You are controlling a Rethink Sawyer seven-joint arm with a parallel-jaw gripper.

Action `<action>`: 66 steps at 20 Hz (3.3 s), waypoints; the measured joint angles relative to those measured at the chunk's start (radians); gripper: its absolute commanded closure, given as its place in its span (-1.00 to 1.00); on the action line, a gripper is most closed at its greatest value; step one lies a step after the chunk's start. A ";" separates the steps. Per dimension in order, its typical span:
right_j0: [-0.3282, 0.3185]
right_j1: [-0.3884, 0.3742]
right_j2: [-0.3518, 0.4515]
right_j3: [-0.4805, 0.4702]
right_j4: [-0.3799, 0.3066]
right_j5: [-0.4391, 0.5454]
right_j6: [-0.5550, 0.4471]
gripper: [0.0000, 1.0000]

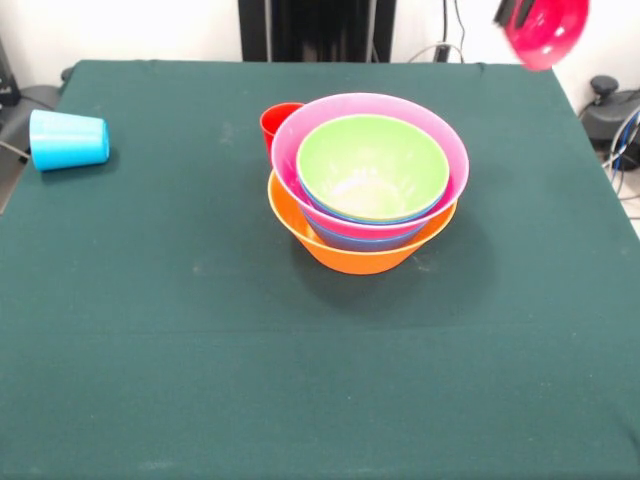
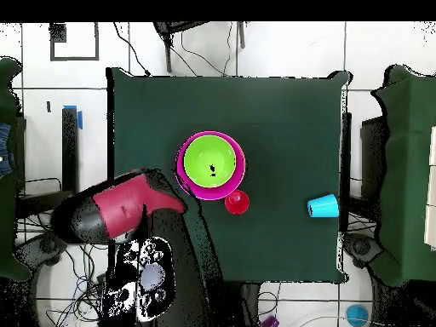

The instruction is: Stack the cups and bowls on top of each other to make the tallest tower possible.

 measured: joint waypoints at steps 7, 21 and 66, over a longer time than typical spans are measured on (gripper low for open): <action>0.115 -0.029 -0.007 -0.038 0.002 0.041 0.000 1.00; -0.033 0.013 -0.006 -0.074 -0.001 0.041 0.000 1.00; -0.187 0.305 0.113 -0.305 -0.195 -0.122 -0.010 1.00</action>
